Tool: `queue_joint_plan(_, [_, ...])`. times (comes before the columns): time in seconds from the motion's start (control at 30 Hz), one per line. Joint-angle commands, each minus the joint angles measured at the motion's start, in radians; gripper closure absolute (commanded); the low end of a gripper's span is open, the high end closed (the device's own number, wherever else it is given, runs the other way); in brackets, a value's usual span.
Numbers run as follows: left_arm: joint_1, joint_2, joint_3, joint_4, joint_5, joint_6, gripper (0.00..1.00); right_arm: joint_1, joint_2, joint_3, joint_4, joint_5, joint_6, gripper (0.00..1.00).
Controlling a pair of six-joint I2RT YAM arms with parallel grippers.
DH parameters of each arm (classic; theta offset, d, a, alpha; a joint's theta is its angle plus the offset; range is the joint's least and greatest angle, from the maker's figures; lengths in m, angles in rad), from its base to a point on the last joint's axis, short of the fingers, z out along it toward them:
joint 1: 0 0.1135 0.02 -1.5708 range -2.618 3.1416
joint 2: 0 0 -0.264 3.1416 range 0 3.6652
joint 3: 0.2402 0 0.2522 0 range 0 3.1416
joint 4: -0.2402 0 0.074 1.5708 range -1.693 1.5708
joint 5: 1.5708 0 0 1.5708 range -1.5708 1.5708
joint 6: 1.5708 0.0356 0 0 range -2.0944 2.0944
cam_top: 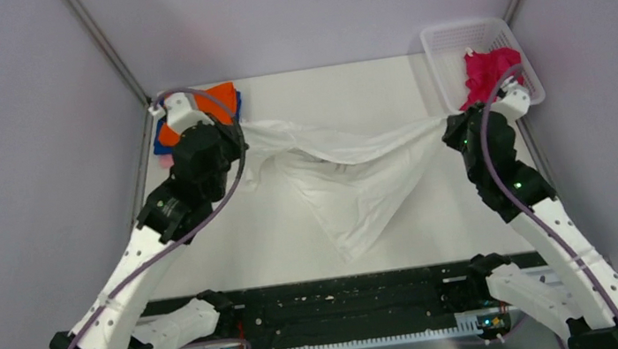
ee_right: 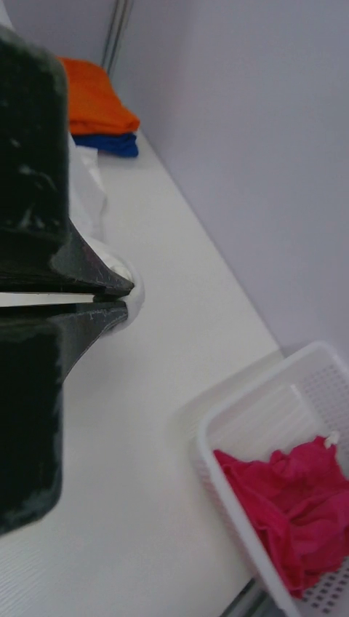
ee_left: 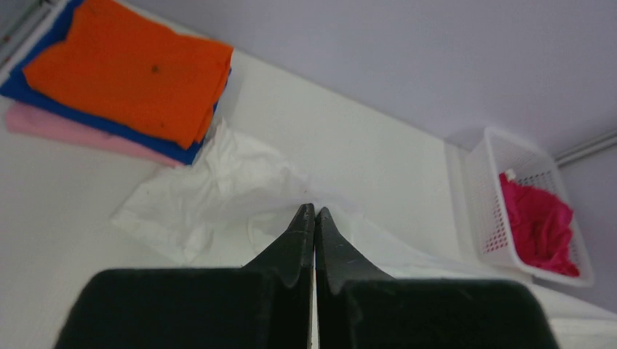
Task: Fold and stack the t-shirts
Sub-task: Flatten out the tshirt
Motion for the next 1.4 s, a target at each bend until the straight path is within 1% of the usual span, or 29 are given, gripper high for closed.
queue_joint_plan(0.0, [0.006,-0.088,0.184,0.066,-0.077,0.189,1.00,-0.006,-0.087,0.202,0.006,-0.072,-0.113,1.00])
queue_joint_plan(0.1, [0.006,-0.104,0.315,0.069,-0.046,0.272,1.00,-0.006,-0.104,0.329,-0.041,-0.139,-0.143,1.00])
queue_joint_plan(0.2, [0.006,-0.100,0.467,0.037,0.017,0.339,1.00,-0.005,-0.128,0.434,-0.076,-0.209,-0.166,1.00])
queue_joint_plan(0.37, [0.005,-0.081,0.686,-0.051,0.158,0.391,1.00,-0.006,-0.163,0.604,-0.131,-0.267,-0.191,1.00])
queue_joint_plan(0.53, [0.005,-0.055,0.826,-0.075,0.302,0.398,1.00,-0.007,-0.172,0.726,-0.160,-0.362,-0.205,1.00])
queue_joint_plan(0.6, [0.005,-0.033,0.887,-0.092,0.354,0.398,1.00,-0.006,-0.172,0.752,-0.169,-0.365,-0.214,1.00])
queue_joint_plan(0.7, [0.005,-0.001,0.940,-0.094,0.362,0.410,1.00,-0.005,-0.174,0.758,-0.174,-0.335,-0.226,1.00])
queue_joint_plan(0.8, [0.006,0.028,0.931,-0.061,0.306,0.442,1.00,-0.005,-0.168,0.736,-0.168,-0.284,-0.240,1.00])
queue_joint_plan(0.9, [0.005,0.090,0.891,-0.009,0.203,0.496,1.00,-0.005,-0.144,0.688,-0.144,-0.210,-0.258,1.00])
queue_joint_plan(0.97, [0.006,0.153,0.850,0.036,0.100,0.553,1.00,-0.005,-0.120,0.641,-0.118,-0.134,-0.276,1.00])
queue_joint_plan(1.0, [0.007,0.194,0.819,0.072,0.022,0.587,1.00,-0.006,-0.107,0.609,-0.102,-0.094,-0.285,1.00])
queue_joint_plan(1.07, [0.018,0.281,0.740,0.185,-0.126,0.678,1.00,-0.006,-0.069,0.531,-0.051,-0.011,-0.297,1.00])
queue_joint_plan(1.1, [0.040,0.328,0.714,0.210,-0.132,0.685,1.00,-0.006,-0.044,0.485,-0.026,0.025,-0.304,1.00])
queue_joint_plan(1.17, [0.121,0.451,0.689,0.182,-0.040,0.620,1.00,-0.005,0.039,0.396,0.024,0.119,-0.300,1.00])
queue_joint_plan(1.2, [0.185,0.510,0.681,0.178,0.030,0.563,1.00,-0.005,0.078,0.352,0.046,0.162,-0.288,1.00])
queue_joint_plan(1.27, [0.245,0.641,0.643,0.223,0.043,0.522,1.00,-0.012,0.166,0.244,0.096,0.220,-0.250,1.00])
queue_joint_plan(1.3, [0.263,0.709,0.636,0.238,0.044,0.524,1.00,-0.025,0.212,0.197,0.125,0.212,-0.224,1.00])
queue_joint_plan(1.37, [0.288,0.844,0.626,0.247,0.075,0.524,1.00,-0.076,0.306,0.102,0.204,0.132,-0.172,1.00])
